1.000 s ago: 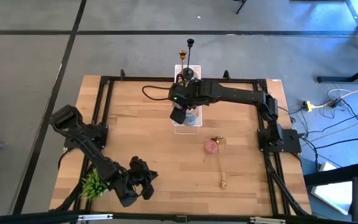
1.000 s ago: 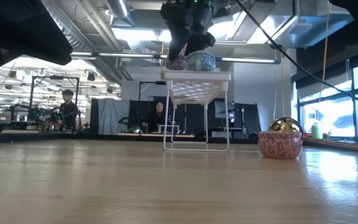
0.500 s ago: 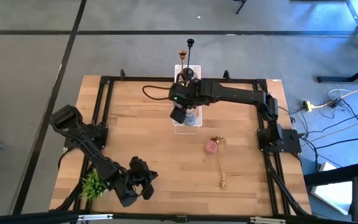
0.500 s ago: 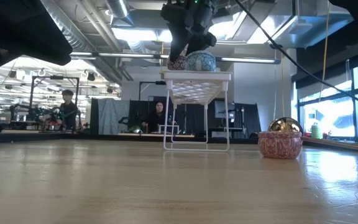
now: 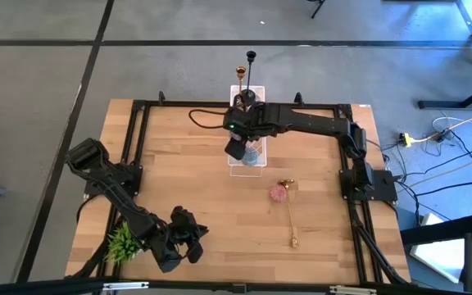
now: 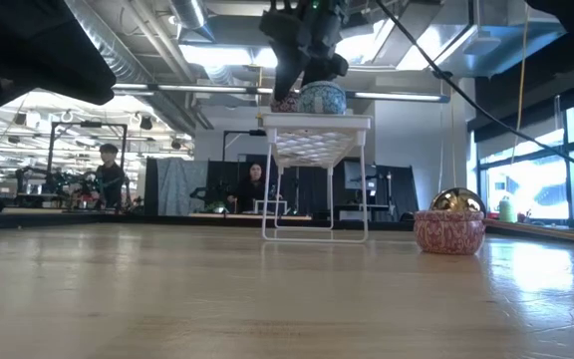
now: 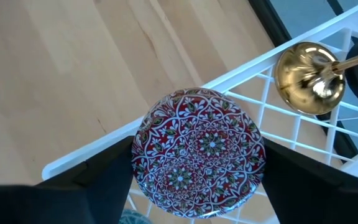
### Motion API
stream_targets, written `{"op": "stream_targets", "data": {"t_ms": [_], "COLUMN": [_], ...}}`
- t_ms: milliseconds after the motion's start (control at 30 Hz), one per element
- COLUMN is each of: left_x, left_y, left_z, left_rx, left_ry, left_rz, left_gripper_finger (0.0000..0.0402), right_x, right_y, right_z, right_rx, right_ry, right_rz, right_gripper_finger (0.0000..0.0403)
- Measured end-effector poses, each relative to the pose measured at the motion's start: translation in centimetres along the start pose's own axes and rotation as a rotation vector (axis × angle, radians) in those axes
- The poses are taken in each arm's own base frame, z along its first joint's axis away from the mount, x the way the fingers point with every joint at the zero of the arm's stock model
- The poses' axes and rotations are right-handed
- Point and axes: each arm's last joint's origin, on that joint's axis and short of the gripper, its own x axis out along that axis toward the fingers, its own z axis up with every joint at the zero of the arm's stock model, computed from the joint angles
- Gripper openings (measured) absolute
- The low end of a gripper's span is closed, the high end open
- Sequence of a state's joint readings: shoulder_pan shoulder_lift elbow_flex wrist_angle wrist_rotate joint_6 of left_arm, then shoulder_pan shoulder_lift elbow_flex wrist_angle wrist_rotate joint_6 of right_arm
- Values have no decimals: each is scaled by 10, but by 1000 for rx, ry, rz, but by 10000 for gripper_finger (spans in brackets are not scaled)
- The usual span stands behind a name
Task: Pick & Place candle stick holders
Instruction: Put the red scented candle on the shelf
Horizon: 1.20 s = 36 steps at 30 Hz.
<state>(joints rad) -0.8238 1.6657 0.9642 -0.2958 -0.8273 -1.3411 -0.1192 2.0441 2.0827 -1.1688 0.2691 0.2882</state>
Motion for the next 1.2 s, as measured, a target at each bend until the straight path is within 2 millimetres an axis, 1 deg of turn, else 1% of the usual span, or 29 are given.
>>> {"op": "stream_targets", "data": {"t_ms": [667, 1200], "left_x": [0, 0], "left_y": [0, 0], "left_z": [0, 0], "left_rx": [0, 2], "left_ry": [0, 0], "left_rz": [0, 0], "left_gripper_finger": [45, 45], "right_x": [3, 3], "right_y": [-12, -12], "right_z": [1, 0], "right_rx": [22, 40], "right_ry": [31, 43], "right_rz": [-3, 12], "right_gripper_finger": [318, 318]}}
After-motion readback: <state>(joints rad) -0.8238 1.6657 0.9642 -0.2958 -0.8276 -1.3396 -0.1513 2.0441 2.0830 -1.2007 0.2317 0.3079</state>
